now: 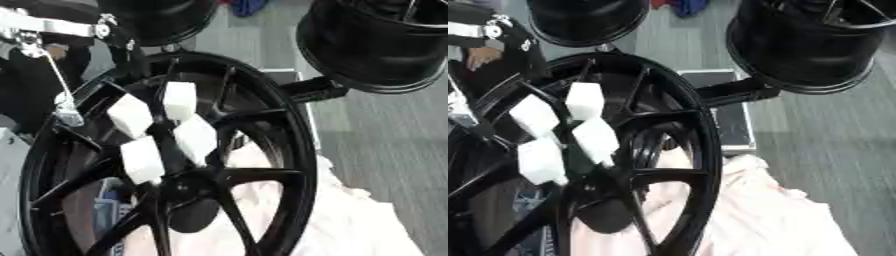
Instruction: Pull the pin out of the wheel hub.
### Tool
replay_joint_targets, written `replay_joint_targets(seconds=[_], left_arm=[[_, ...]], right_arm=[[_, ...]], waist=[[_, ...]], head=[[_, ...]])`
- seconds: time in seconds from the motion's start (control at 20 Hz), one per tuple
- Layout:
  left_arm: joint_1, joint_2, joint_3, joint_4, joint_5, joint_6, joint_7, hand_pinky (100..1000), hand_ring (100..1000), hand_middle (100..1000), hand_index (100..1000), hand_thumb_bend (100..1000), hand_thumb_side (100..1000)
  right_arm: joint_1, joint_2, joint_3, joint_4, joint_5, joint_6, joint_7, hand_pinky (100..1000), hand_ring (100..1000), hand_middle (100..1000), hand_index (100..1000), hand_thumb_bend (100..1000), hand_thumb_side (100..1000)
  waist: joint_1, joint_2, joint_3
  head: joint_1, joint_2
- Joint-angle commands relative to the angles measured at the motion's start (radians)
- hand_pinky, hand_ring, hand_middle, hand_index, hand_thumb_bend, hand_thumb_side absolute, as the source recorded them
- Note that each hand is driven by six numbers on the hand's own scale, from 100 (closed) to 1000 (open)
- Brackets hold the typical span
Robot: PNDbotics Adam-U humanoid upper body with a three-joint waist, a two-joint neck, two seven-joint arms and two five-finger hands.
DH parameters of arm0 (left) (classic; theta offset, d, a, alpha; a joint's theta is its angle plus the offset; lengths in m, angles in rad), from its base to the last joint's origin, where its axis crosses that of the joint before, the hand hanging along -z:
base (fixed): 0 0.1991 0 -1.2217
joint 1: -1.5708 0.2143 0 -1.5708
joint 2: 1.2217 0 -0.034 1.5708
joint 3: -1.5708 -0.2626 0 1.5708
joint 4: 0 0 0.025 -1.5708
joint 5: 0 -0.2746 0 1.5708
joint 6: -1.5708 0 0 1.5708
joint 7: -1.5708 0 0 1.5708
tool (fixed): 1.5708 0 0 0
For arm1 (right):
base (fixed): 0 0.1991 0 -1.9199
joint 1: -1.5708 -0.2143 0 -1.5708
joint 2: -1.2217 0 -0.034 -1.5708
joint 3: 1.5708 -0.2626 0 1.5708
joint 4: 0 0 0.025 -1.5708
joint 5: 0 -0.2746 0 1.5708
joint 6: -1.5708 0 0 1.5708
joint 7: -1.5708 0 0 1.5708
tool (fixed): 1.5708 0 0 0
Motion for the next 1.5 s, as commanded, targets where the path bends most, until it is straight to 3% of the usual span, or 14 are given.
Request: replay_joint_targets(seconds=[0.05, 0.3, 0.8, 1.5], left_arm=[[-0.008, 0.032, -0.006, -0.017, -0.025, 0.031, 0.037, 703, 604, 624, 734, 789, 100], [-0.006, 0.021, -0.026, -0.015, -0.069, 0.06, 0.069, 693, 605, 620, 737, 778, 100], [-0.003, 0.01, -0.043, -0.015, -0.097, 0.048, 0.066, 685, 600, 618, 747, 760, 100], [-0.001, -0.001, -0.063, -0.003, -0.098, 0.059, 0.031, 607, 495, 520, 666, 685, 100]], right_arm=[[-0.005, -0.012, -0.012, -0.012, -0.001, 0.0, -0.004, 656, 690, 650, 674, 100, 470], [-0.006, -0.011, -0.013, -0.012, -0.001, -0.001, -0.004, 656, 690, 650, 673, 100, 470], [-0.009, -0.008, -0.014, -0.012, -0.002, -0.003, -0.009, 655, 689, 650, 673, 100, 470], [-0.01, -0.005, -0.016, -0.012, -0.004, -0.004, -0.016, 654, 687, 648, 672, 100, 470]], waist=[[0.0, -0.018, -0.002], [-0.001, -0.017, -0.004], [-0.001, -0.015, -0.005], [-0.003, -0.016, -0.007]], head=[[-0.002, 0.001], [-0.003, -0.007], [-0.005, -0.021], [0.007, -0.022]])
